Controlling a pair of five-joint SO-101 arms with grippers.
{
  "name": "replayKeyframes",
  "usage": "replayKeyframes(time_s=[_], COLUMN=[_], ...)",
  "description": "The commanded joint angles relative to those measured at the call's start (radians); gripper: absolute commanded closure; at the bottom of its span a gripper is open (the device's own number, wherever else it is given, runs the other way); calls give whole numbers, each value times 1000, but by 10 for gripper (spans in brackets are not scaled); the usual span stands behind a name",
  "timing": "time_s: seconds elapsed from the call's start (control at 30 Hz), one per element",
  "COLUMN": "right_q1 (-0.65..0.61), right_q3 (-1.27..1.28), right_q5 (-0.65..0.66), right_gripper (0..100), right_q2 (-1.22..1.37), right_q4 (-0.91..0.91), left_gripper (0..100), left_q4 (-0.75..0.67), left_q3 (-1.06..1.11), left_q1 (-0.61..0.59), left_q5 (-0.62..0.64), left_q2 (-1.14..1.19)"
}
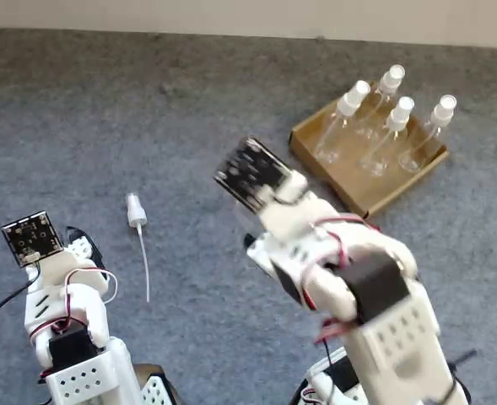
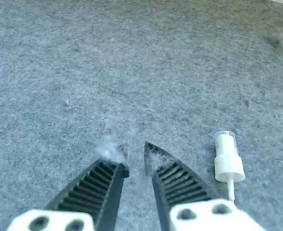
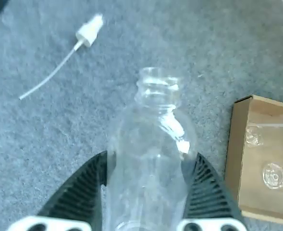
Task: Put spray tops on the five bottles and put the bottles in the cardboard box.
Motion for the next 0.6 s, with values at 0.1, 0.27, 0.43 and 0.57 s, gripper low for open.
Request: replayKeyframes(time_s=[0.1,0.27,0.43,0.57], right_q1=[-12,-12,-12,-12], right_q3=[254,527,699,802], right_q5=[-46,-49,-52,-52], right_gripper=[930,930,930,930], right_q2=[-252,-420,-503,-544], right_q4=[-203,-453,-618,-745], left_gripper=[993,993,993,992], left_q4=[2,3,14,23], left_q3=[19,19,19,19], left_q1=[18,18,18,18], left_q5=[-11,-11,-11,-12], left_q2=[-4,-4,-4,-5])
